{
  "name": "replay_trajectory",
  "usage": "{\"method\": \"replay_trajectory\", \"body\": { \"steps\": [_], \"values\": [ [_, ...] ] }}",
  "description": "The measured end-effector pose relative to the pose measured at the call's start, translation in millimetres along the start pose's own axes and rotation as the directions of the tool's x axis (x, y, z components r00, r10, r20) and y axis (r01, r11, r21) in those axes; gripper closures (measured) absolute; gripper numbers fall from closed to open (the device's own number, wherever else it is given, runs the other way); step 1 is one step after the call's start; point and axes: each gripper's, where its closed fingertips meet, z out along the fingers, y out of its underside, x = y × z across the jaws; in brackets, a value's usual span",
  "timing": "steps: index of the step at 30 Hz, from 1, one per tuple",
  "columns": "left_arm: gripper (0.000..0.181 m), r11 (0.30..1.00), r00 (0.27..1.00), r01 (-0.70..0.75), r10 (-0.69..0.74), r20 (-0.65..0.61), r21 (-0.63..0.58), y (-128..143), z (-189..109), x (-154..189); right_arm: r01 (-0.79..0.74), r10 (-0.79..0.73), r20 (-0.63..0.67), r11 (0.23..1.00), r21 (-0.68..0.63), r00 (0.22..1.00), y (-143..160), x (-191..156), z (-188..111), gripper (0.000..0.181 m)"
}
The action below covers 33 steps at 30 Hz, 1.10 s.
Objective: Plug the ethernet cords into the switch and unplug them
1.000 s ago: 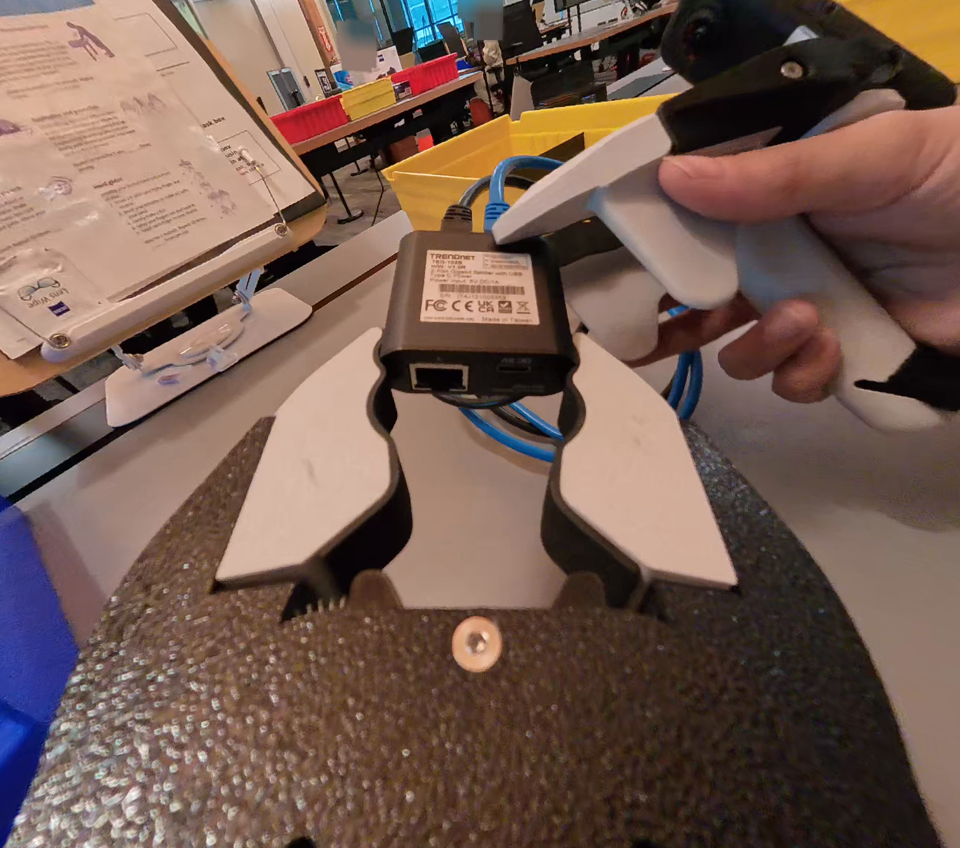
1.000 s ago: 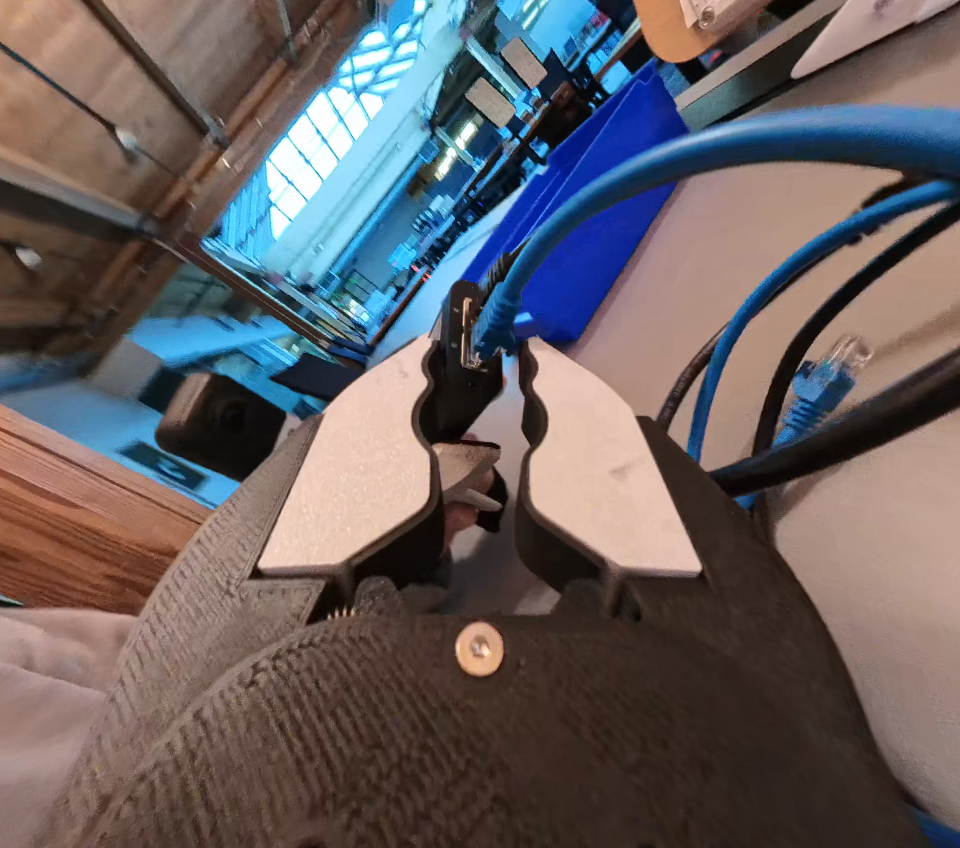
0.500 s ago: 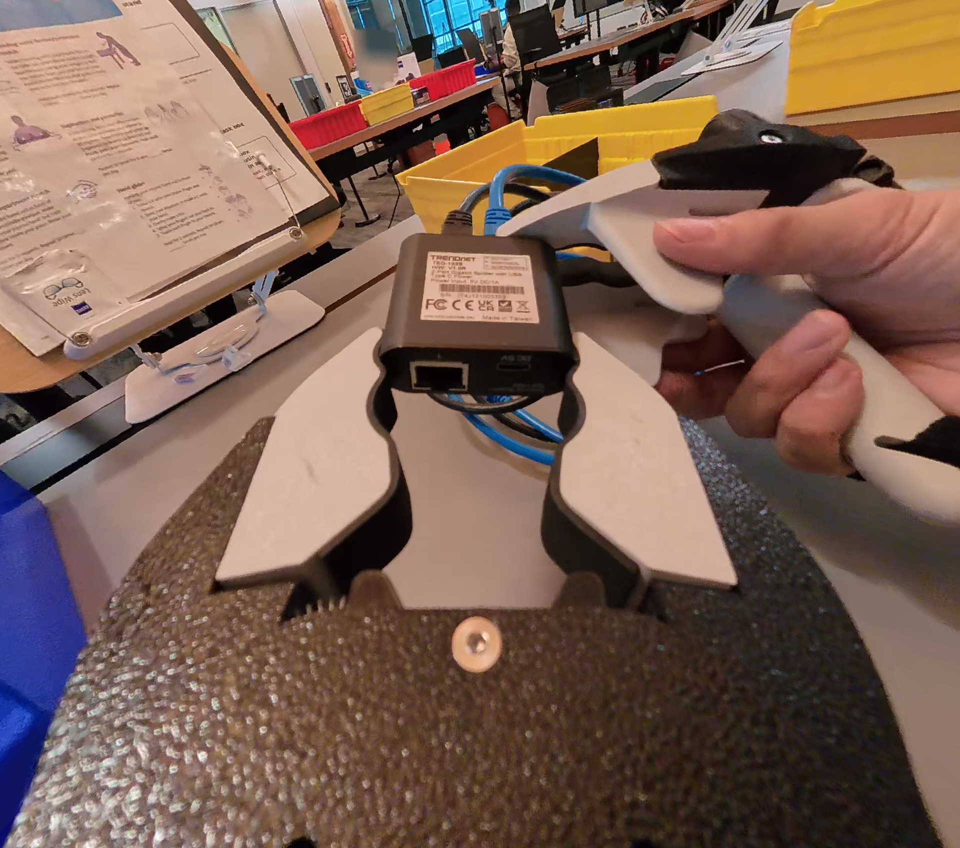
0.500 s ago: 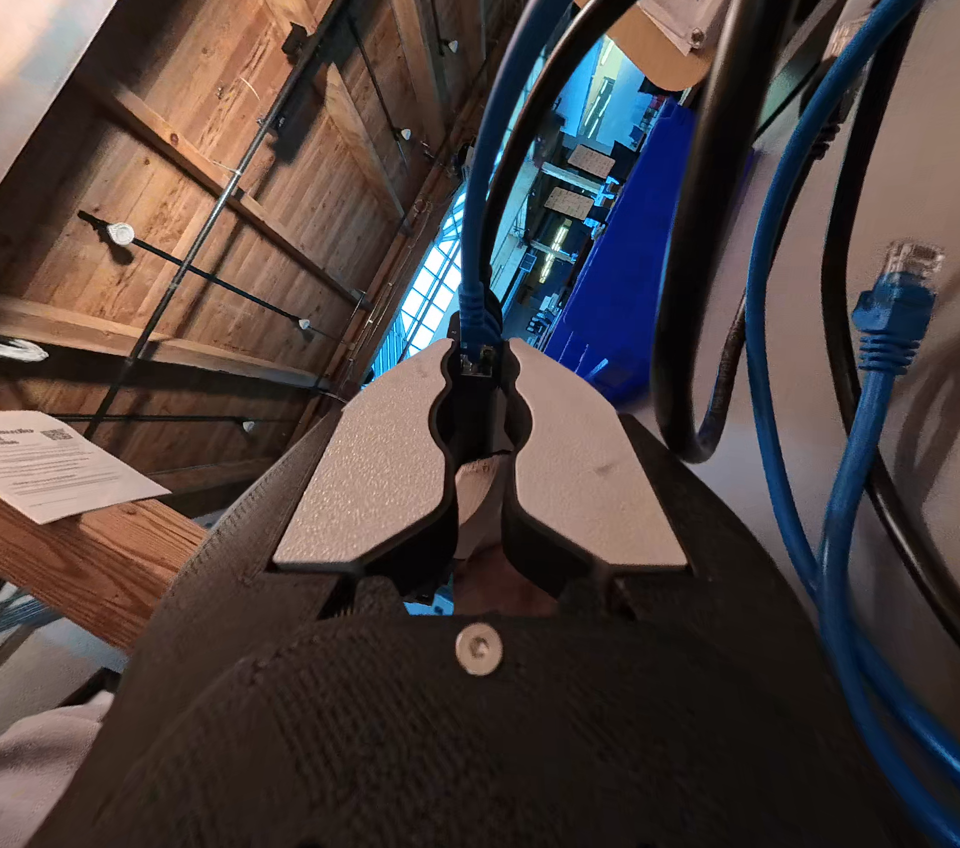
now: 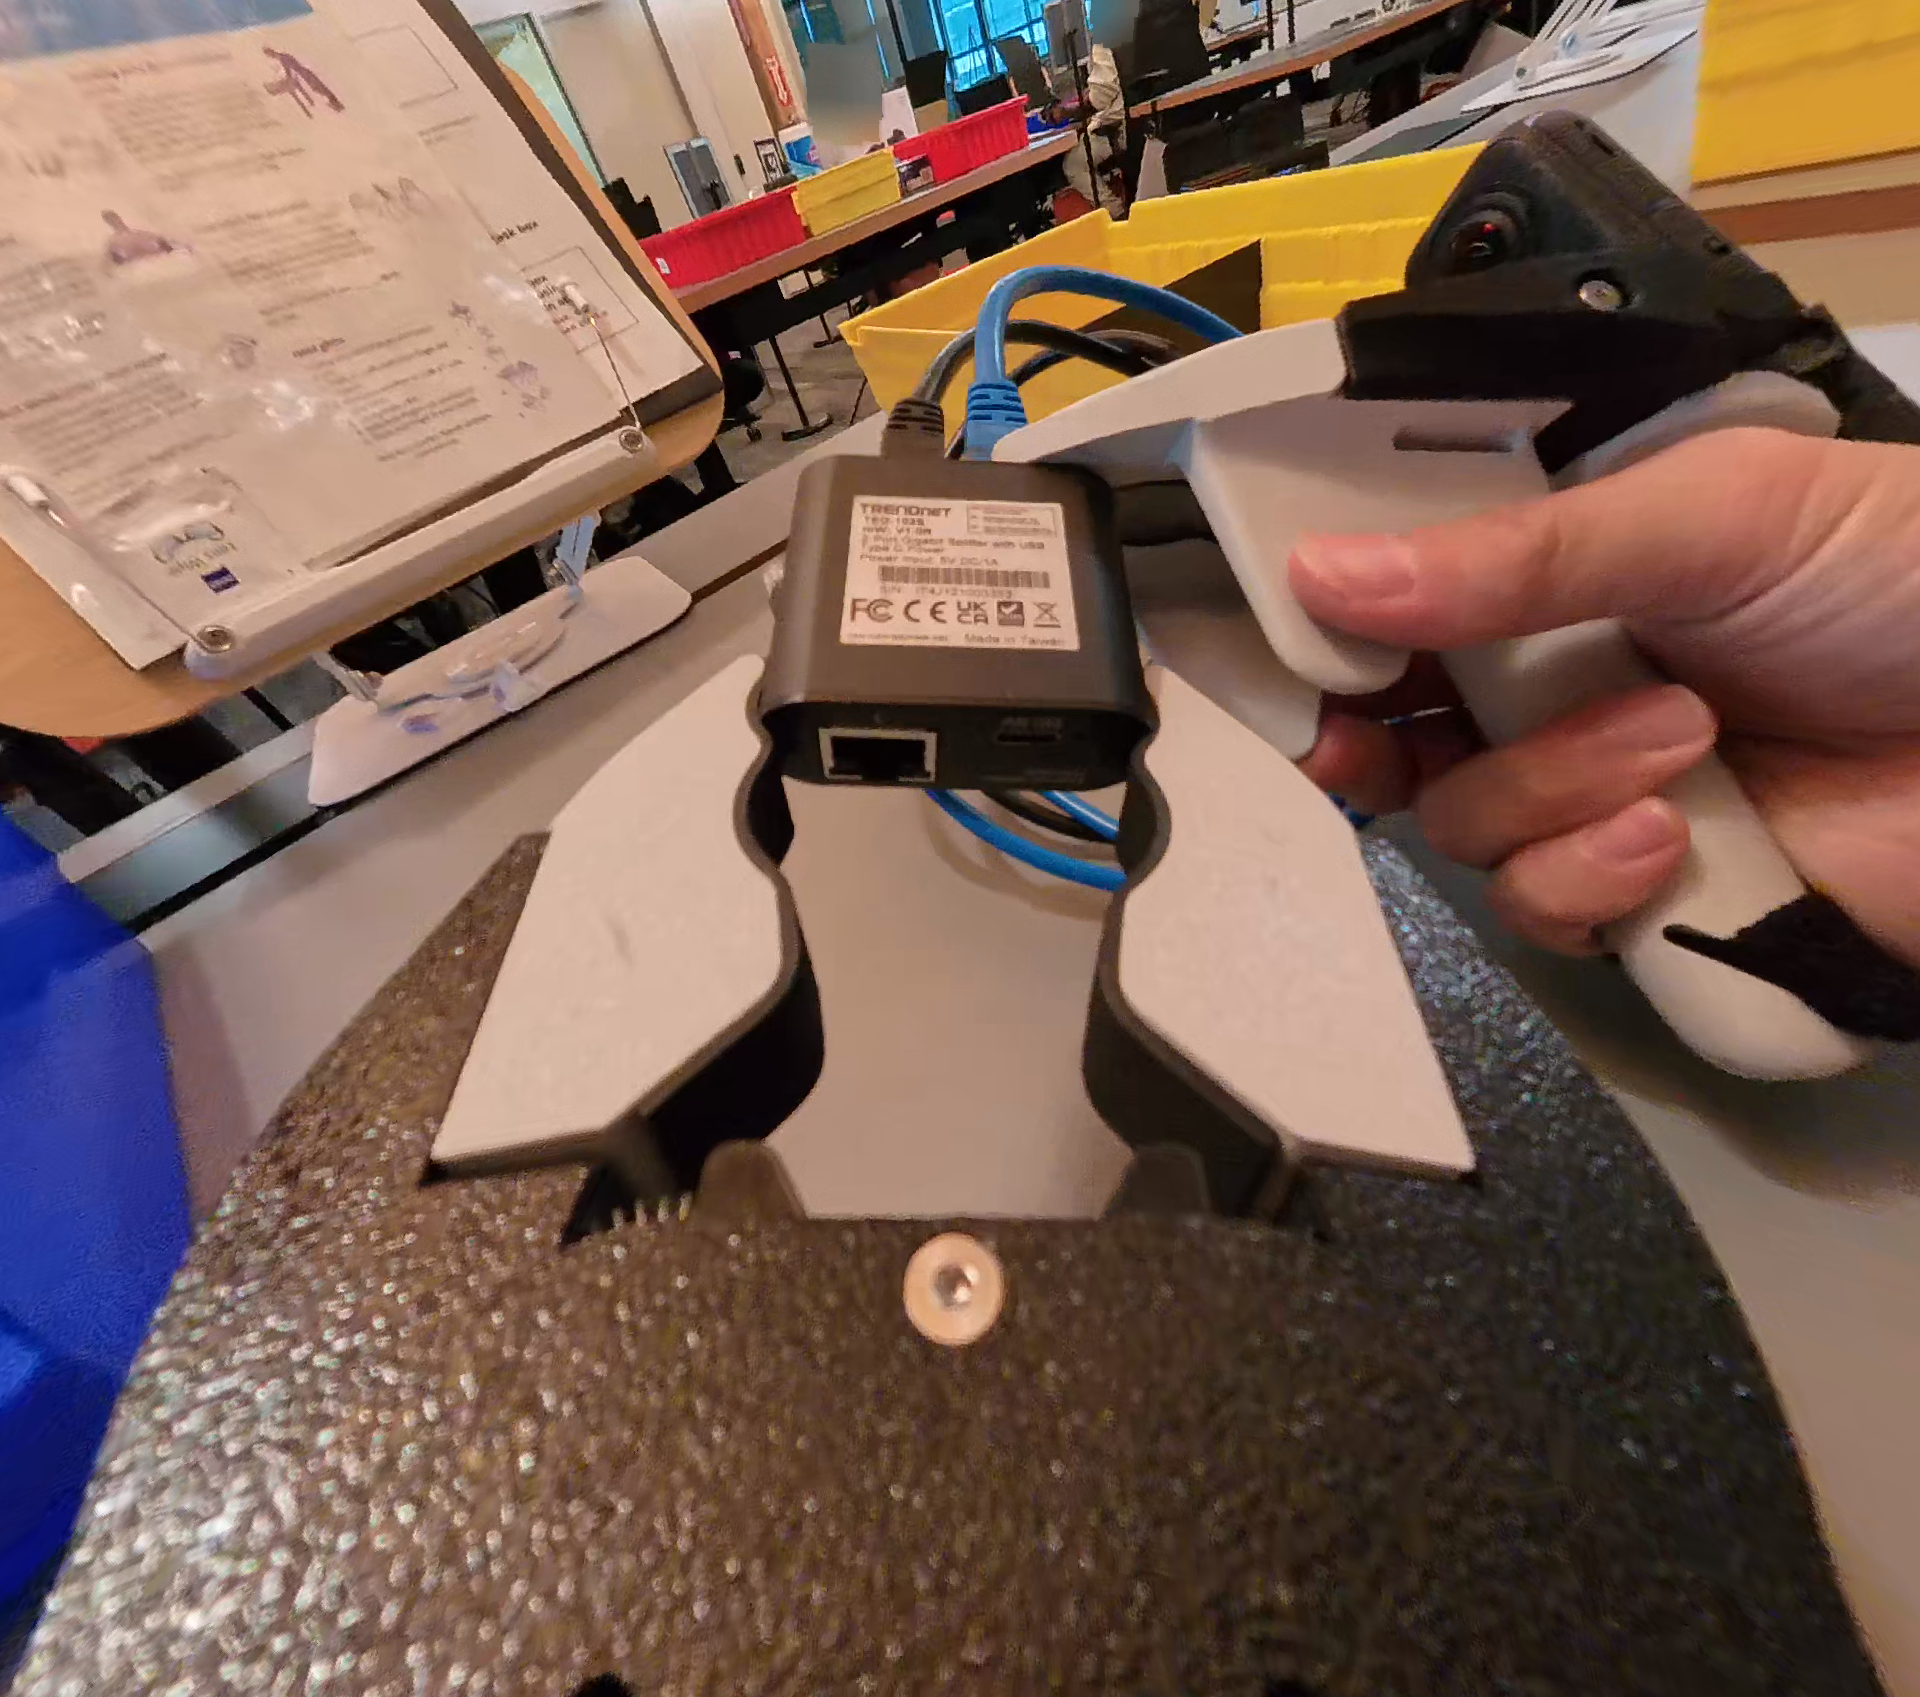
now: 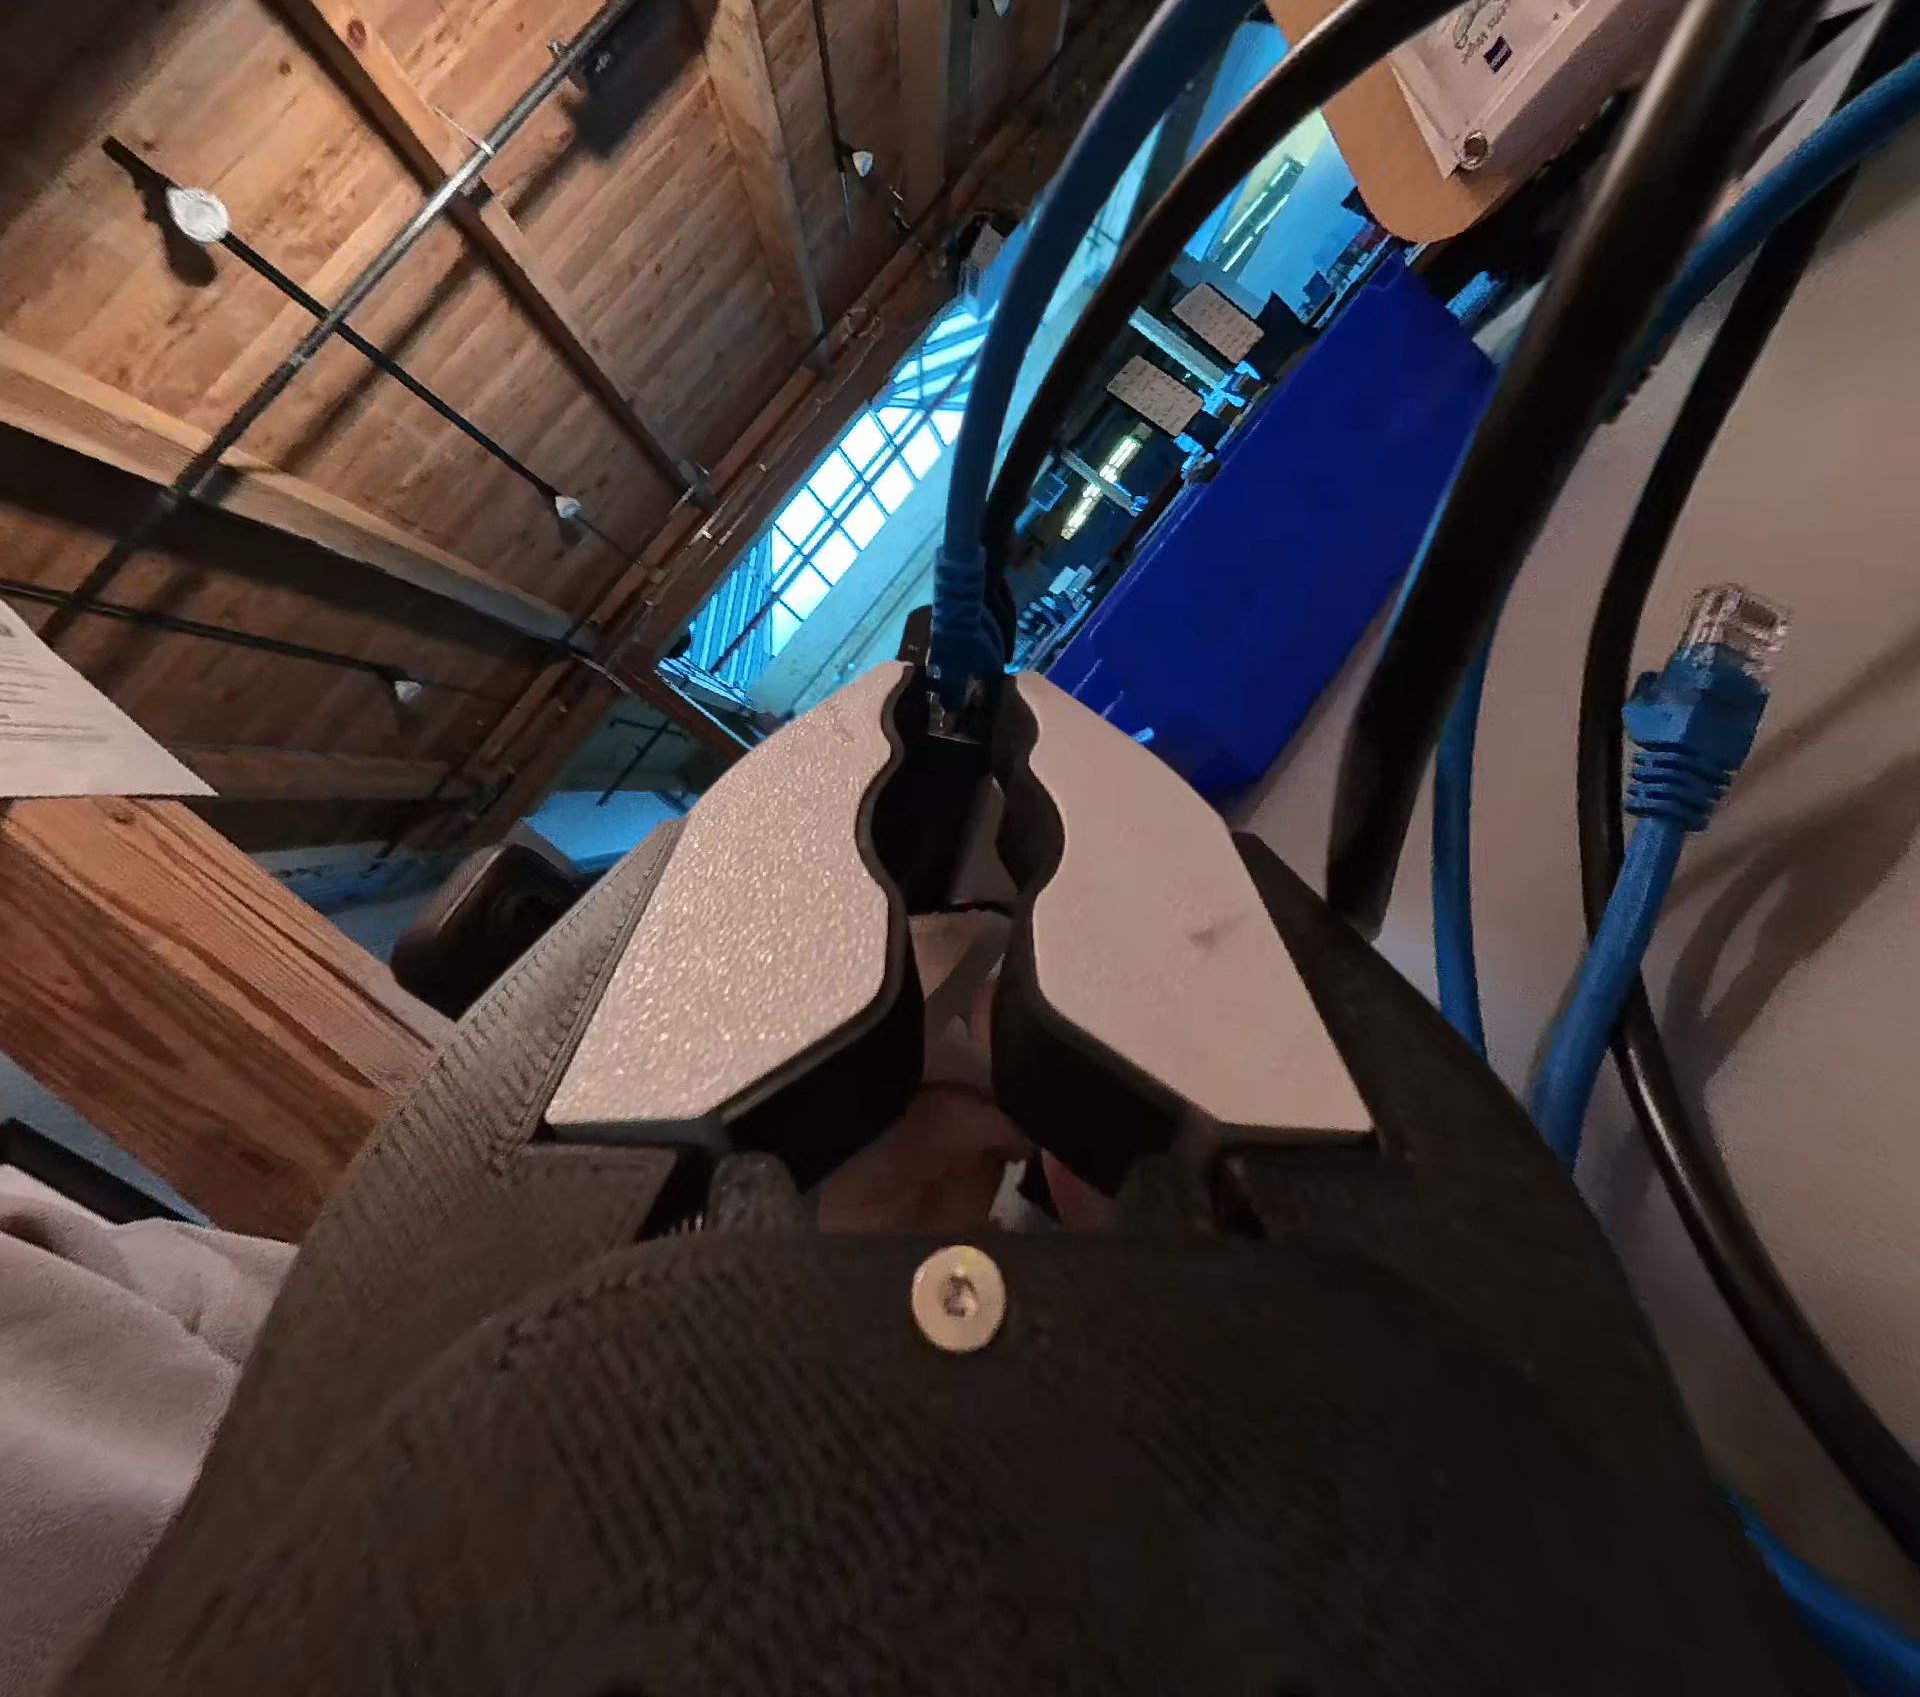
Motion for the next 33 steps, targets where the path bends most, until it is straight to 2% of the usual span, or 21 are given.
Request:
{"method": "replay_trajectory", "body": {
  "steps": [2, 6, 10, 13, 14, 16, 20, 23, 24, 27, 28, 30, 31, 33],
  "values": [
    [0.12, 1.0, 1.0, -0.025, 0.025, 0.005, -0.001, 0.1, 0.0, -0.6, -0.004, 0.004, 0.001, 1.0, -0.009, 1.0, 0.3, 0.4, -0.3, 0.169],
    [0.12, 0.981, 0.978, -0.195, 0.196, 0.074, -0.021, -5.1, -3.0, -4.7, -0.145, 0.143, 0.076, 0.989, 0.033, 0.987, -0.4, -5.1, 0.4, 0.169],
    [0.121, 0.997, 0.997, -0.073, 0.073, 0.037, 0.005, -6.4, -1.6, -2.2, -0.051, 0.051, 0.058, 0.999, 0.006, 0.997, -1.8, -6.1, 0.8, 0.169],
    [0.12, 0.991, 0.988, -0.136, 0.137, 0.071, -0.011, -5.3, -1.1, -3.3, -0.042, 0.042, 0.05, 0.999, -0.002, 0.998, -1.8, -4.7, 0.4, 0.169],
    [0.12, 0.991, 0.988, -0.135, 0.136, 0.072, -0.012, -5.1, -1.0, -3.2, -0.031, 0.032, 0.044, 0.999, -0.004, 0.999, -1.6, -4.4, 0.1, 0.169],
    [0.121, 1.0, 0.999, -0.022, 0.022, 0.037, 0.003, -4.9, -0.2, -0.7, -0.013, 0.013, 0.034, 1.0, -0.008, 0.999, -2.3, -4.6, 0.4, 0.169],
    [0.121, 0.998, 0.996, -0.067, 0.066, 0.06, 0.012, -7.7, -0.7, -1.0, 0.031, -0.03, 0.039, 0.999, -0.016, 0.999, -3.1, -7.9, 0.1, 0.169],
    [0.121, 0.993, 0.994, 0.109, -0.109, 0.005, 0.04, -8.6, 0.6, 3.0, 0.035, -0.035, 0.037, 0.999, -0.009, 0.999, -4.6, -8.5, 0.3, 0.169],
    [0.12, 0.997, 0.997, 0.077, -0.078, 0.024, 0.029, -6.3, 0.8, 2.3, 0.029, -0.029, 0.029, 0.999, -0.016, 0.999, -3.7, -7.2, 0.3, 0.169],
    [0.12, 0.991, 0.982, -0.136, 0.136, 0.134, -0.013, -8.7, -1.2, -1.8, 0.028, -0.028, 0.038, 0.999, -0.016, 0.999, -4.2, -8.9, -0.3, 0.169],
    [0.12, 0.988, 0.976, -0.155, 0.155, 0.151, -0.015, -10.6, -2.0, -2.2, 0.032, -0.032, 0.046, 0.999, -0.01, 0.998, -5.7, -10.9, -0.3, 0.169],
    [0.121, 0.996, 0.987, -0.084, 0.088, 0.133, -0.033, -2.3, -1.9, -1.1, 0.066, -0.067, 0.014, 0.994, 0.092, 0.998, -31.6, -8.9, -7.7, 0.17],
    [0.121, 1.0, 0.994, 0.009, -0.007, 0.111, -0.017, 0.8, -1.7, -0.9, 0.111, -0.113, 0.017, 0.99, 0.084, 0.993, -41.4, -11.0, -9.9, 0.169],
    [0.121, 0.992, 0.986, 0.124, -0.123, 0.116, -0.002, -2.4, -1.1, -7.7, 0.277, -0.277, 0.013, 0.96, -0.034, 0.961, -33.2, -19.0, -6.3, 0.169]
  ]
}}
